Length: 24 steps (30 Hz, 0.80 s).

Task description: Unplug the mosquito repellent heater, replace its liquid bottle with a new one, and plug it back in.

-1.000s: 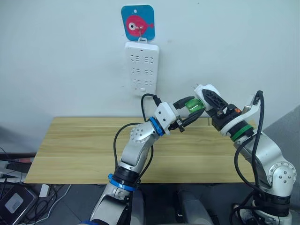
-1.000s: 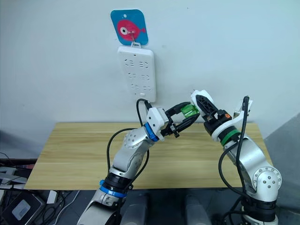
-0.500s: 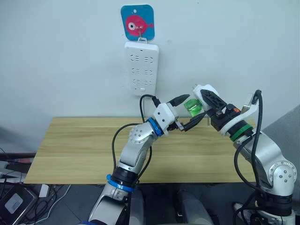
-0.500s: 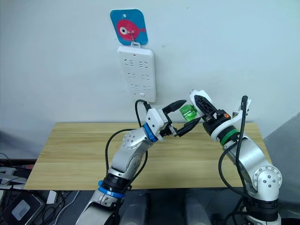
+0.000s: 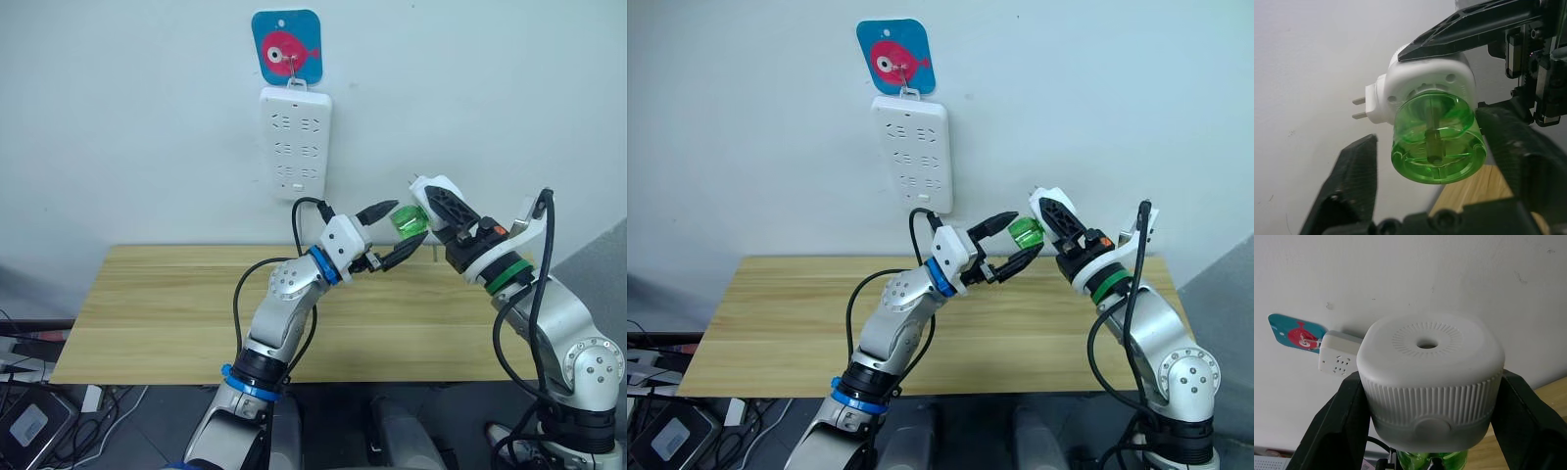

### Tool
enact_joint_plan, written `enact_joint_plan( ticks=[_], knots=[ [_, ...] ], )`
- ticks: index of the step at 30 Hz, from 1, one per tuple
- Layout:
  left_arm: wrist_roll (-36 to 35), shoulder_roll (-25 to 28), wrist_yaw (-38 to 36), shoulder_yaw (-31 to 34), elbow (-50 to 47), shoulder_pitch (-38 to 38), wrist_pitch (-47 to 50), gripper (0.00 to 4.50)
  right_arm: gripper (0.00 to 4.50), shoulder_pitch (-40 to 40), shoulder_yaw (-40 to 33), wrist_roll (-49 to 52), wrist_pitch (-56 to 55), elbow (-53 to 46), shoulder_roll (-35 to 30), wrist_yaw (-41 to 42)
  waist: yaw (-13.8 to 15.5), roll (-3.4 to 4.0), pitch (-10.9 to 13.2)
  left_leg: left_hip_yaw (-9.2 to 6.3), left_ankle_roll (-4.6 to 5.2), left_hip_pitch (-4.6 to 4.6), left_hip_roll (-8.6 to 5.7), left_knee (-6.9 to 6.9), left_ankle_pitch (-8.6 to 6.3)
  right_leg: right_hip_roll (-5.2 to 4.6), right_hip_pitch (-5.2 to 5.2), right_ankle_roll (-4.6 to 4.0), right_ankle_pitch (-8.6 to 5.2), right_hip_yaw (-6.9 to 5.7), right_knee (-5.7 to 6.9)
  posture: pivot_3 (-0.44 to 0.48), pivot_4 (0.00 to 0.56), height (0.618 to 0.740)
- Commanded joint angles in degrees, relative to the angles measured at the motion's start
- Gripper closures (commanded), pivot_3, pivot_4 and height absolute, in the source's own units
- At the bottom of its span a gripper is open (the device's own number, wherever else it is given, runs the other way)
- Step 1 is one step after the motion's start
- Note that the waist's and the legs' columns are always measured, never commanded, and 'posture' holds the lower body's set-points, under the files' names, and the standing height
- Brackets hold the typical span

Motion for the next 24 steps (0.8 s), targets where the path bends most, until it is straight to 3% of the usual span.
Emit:
enact_joint_plan(
  ticks=[1, 9, 10, 12, 13, 24],
  knots=[
    [-0.7, -0.3, 0.0, -0.1, -2.6, 0.2, -0.5, 2.19, 1.52, -0.6, 0.1, 1.7, -0.9, -2.2, -0.1, 1.1, 0.0, 0.00, 0.0, 0.00, 0.00, 0.00, 0.00, 0.00, 0.00, 0.00, 0.00, 0.00, 0.00, 0.01, 0.00, 0.206, 0.228, 0.740],
    [-0.6, 0.5, -1.6, -0.7, -2.9, 0.1, -0.5, 2.24, 1.52, -0.8, 1.1, 2.6, 0.9, -2.4, -1.9, 2.8, 0.0, 0.00, 0.0, 0.00, 0.00, 0.00, 0.00, 0.00, 0.00, 0.00, 0.00, 0.00, 0.00, 0.00, 0.00, 0.206, 0.228, 0.740],
    [-0.7, 0.9, -2.4, -0.8, -2.8, 0.0, -0.6, 2.24, 0.77, -0.7, 1.1, 3.5, 1.6, -2.2, -2.8, 3.4, 0.0, 0.00, 0.0, 0.00, 0.00, 0.00, 0.00, 0.00, 0.00, 0.00, 0.00, 0.00, 0.00, 0.00, 0.00, 0.205, 0.233, 0.740],
    [-1.4, 2.2, -5.2, -0.6, -1.9, -0.8, -1.1, 2.24, 0.14, -1.1, -0.2, 6.9, 3.9, -1.0, -5.2, 5.1, 0.0, -0.01, 0.1, 0.00, 0.00, 0.00, 0.00, 0.00, 0.00, 0.00, 0.01, 0.00, 0.00, 0.00, 0.00, 0.206, 0.232, 0.740],
    [-1.7, 2.9, -6.8, -0.5, -1.3, -1.3, -1.5, 2.24, 0.02, -1.2, -0.9, 7.8, 5.7, -0.1, -6.6, 6.3, 0.0, -0.01, 0.1, 0.00, 0.00, 0.00, 0.00, 0.00, 0.00, 0.00, 0.00, 0.00, 0.00, 0.00, 0.00, 0.206, 0.232, 0.740],
    [-3.8, 9.9, -29.7, -0.5, 11.2, -9.4, -9.1, 2.24, 0.02, -7.0, -4.9, 8.1, 37.8, 20.5, -25.1, 29.8, 0.2, 0.02, 0.7, 0.01, 0.02, -0.01, -0.02, 0.14, -0.01, 0.00, 0.05, -0.01, 0.00, -0.01, 0.01, 0.222, 0.244, 0.740]
  ],
)
